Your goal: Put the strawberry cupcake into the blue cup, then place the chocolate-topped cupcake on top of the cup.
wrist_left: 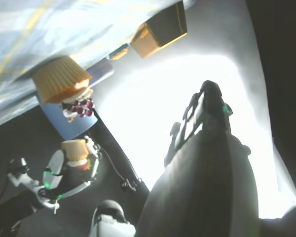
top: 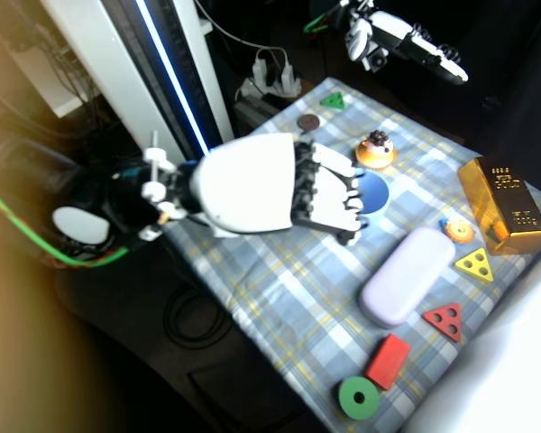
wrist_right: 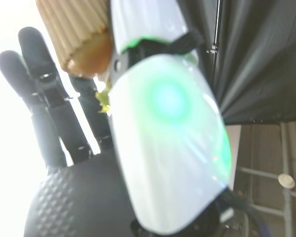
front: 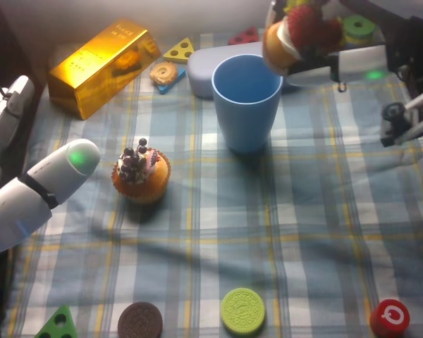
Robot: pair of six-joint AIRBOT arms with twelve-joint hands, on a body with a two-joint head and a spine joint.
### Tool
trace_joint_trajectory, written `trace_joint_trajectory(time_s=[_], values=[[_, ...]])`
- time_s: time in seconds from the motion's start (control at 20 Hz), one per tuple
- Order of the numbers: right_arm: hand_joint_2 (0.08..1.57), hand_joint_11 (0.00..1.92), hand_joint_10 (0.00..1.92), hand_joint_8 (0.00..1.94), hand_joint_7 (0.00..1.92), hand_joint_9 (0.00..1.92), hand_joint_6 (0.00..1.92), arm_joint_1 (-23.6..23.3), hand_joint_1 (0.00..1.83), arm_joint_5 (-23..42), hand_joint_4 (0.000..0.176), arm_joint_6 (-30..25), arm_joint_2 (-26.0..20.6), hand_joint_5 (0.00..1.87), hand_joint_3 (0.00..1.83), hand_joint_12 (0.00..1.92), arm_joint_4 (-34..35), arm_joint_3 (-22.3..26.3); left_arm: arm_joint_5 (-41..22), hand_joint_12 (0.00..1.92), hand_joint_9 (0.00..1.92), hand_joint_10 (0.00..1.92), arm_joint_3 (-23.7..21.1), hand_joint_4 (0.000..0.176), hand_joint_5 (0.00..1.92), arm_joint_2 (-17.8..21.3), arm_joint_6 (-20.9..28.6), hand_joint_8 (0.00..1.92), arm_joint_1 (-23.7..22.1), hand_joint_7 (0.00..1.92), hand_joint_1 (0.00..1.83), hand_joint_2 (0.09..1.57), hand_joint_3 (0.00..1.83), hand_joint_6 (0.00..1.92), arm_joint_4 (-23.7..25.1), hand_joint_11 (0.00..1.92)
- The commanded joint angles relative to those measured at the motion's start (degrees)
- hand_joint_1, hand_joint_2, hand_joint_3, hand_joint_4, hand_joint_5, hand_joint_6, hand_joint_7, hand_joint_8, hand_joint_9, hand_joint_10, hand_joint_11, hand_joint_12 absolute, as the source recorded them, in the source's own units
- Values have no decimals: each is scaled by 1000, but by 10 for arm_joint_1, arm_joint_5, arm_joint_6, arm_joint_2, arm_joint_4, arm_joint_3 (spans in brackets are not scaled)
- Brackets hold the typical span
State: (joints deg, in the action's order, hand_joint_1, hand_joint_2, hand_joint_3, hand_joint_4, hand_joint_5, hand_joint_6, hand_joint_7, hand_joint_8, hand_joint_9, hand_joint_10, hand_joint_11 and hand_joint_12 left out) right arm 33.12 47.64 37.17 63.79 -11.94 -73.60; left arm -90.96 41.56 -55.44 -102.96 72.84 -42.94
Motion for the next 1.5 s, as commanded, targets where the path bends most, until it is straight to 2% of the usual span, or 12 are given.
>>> trace_joint_trajectory(time_s=[0.0,0.15,0.5,0.55,0.6,0.65,0.7,0.8,0.95,1.15,1.3,1.45], values=[[1133,739,8,2,1140,1148,1024,-11,1142,66,0,-12,5,942,0,966,11,-5,-62,0,0,0,5,90,51,0,4,0,-6,0,0,760,0,0,23,0],[1133,739,8,2,1140,1149,1024,-33,1142,66,0,-71,31,942,0,966,-27,-30,-61,0,0,0,7,90,51,-1,4,0,-6,0,0,760,0,0,23,0],[1133,739,7,1,1140,1149,1024,-46,1142,54,0,-73,55,942,0,964,-38,-49,-58,0,0,0,8,90,51,-2,4,0,-7,0,0,759,0,0,24,0],[1111,737,24,856,1082,1195,786,-46,1243,50,0,-73,57,967,0,964,-41,-49,-58,0,0,0,8,70,57,-2,4,0,-7,0,0,759,0,2,25,0],[1107,644,18,1106,1030,1182,632,-46,1262,45,0,-73,58,1030,0,1033,-44,-50,-58,0,0,0,8,73,60,-2,4,2,-7,5,0,768,0,3,25,0],[1101,495,3,447,933,1019,879,-46,1077,42,77,-73,59,1003,7,959,-44,-51,-59,0,0,0,7,63,62,-2,4,3,-7,7,0,770,1,4,25,0],[1102,519,20,199,947,1036,345,-46,917,40,0,-73,60,876,1,1108,-44,-53,-59,0,0,0,7,75,59,-2,4,4,-7,12,0,775,3,2,25,0],[1075,481,43,70,1023,1067,39,-46,870,38,0,-73,62,918,0,1360,-44,-56,-59,0,0,0,7,70,61,-2,4,7,-7,20,0,782,5,2,25,0],[1101,374,2,3,955,944,1,-46,906,35,0,-73,65,914,0,1199,-47,-58,-59,0,0,0,7,88,49,-2,4,0,-7,1,0,769,0,0,25,0],[1096,474,3,1,904,880,0,-46,912,33,0,-73,65,875,0,797,-49,-58,-59,0,0,0,7,83,56,-1,4,2,-7,6,0,766,0,6,25,0],[1100,386,3,2,901,870,0,-46,883,33,0,-73,64,847,0,917,-49,-58,-60,0,0,0,7,98,43,-1,4,0,-7,1,0,764,0,0,25,0],[1076,465,7,0,917,905,0,-46,881,33,0,-73,64,853,0,875,-49,-59,-60,0,0,0,6,79,43,-1,4,3,-7,8,0,792,10,3,25,0]])
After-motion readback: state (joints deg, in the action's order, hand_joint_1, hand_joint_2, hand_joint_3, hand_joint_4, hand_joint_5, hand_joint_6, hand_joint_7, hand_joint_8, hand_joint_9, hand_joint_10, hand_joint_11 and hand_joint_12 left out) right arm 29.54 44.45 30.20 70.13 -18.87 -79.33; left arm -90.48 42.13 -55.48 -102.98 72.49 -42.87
